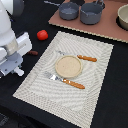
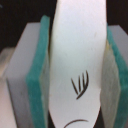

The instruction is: Place the fish, sausage, and tomato into the frying pan.

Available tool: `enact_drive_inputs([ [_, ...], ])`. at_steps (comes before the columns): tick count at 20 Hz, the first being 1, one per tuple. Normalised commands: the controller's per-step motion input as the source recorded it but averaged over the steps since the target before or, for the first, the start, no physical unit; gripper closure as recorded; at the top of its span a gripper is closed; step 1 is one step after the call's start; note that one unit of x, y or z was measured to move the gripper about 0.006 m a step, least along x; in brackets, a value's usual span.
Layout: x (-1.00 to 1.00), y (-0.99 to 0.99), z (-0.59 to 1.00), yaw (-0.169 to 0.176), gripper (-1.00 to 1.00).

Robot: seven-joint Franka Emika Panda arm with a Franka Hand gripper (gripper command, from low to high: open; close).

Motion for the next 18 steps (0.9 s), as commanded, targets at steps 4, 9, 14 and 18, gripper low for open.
enact_drive_inputs([
  [4, 0.65, 0.70, 1.00, 0.044, 1.00],
  [9, 0.55, 0.91, 0.95, 0.038, 1.00],
  [14, 0.40, 0.99, 0.75, 0.030, 1.00],
  [18, 0.34, 0.99, 0.45, 0.018, 1.00],
])
